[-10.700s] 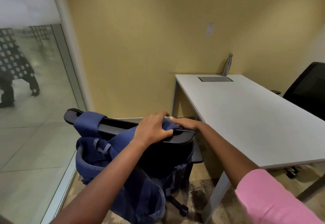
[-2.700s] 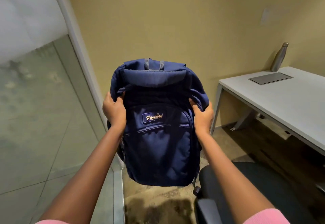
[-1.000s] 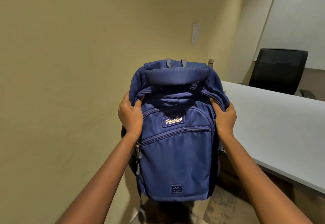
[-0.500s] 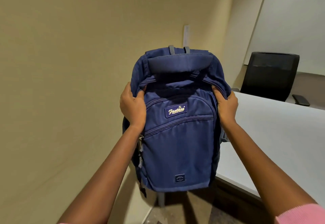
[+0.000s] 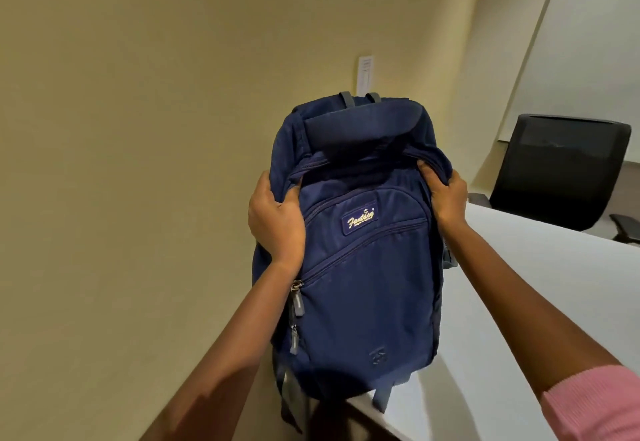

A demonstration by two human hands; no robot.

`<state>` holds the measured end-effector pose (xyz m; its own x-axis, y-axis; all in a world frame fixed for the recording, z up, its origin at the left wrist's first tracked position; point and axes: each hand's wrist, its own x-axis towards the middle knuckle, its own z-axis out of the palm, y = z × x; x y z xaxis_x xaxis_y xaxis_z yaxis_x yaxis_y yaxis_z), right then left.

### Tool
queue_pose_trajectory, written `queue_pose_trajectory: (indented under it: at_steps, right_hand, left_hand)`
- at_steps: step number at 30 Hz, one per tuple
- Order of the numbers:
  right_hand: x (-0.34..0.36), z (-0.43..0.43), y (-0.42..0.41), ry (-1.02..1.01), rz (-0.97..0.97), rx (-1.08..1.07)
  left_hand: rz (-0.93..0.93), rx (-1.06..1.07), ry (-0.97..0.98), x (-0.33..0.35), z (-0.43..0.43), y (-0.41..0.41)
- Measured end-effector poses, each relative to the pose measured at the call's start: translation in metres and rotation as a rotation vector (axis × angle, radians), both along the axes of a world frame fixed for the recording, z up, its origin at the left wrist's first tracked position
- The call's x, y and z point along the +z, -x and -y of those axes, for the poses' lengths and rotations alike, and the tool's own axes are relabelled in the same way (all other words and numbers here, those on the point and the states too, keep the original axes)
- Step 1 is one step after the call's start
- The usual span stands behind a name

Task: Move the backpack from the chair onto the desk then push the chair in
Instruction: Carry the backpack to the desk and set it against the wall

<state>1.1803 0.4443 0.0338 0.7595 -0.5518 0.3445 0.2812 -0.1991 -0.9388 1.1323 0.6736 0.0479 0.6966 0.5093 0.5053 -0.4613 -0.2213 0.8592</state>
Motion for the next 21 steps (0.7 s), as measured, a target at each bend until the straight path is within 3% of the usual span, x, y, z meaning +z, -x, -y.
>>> queue_pose_trajectory:
  at_steps: [15, 21]
  right_hand:
    - [-0.024, 0.017, -0.124, 0.095, -0.048, 0.303]
    - [-0.044, 0.016, -0.139, 0.131, -0.089, 0.291]
  left_hand:
    - [-0.080, 0.263, 0.062, -0.035, 0.043, -0.065]
    - [-0.113, 0.253, 0.011, -0.051, 0.041, -0.076]
